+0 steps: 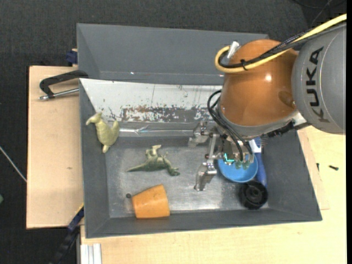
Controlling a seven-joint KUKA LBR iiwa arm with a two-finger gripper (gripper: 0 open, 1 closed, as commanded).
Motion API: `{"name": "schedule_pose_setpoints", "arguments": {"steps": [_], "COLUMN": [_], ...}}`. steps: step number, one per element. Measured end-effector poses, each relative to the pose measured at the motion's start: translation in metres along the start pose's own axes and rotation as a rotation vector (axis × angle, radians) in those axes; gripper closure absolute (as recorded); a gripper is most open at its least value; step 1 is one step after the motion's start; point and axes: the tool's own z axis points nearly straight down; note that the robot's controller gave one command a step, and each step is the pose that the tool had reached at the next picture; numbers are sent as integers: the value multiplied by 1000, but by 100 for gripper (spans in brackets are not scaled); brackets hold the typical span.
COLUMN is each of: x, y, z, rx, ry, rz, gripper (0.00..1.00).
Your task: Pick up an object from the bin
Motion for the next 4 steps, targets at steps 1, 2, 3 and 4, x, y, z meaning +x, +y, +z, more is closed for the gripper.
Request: {"name": "schedule_pose_setpoints", "arguments": {"steps": [1, 2, 3, 4], "x": [-70, -94, -112, -117], "y": [40, 41, 16, 15], "z": [141, 162, 165, 161], "rx": [0, 1, -8, -7], "ry": [-6, -34, -19, -39], "rz": [-253, -80, -26, -24], "gripper": [0, 0, 0, 100]}}
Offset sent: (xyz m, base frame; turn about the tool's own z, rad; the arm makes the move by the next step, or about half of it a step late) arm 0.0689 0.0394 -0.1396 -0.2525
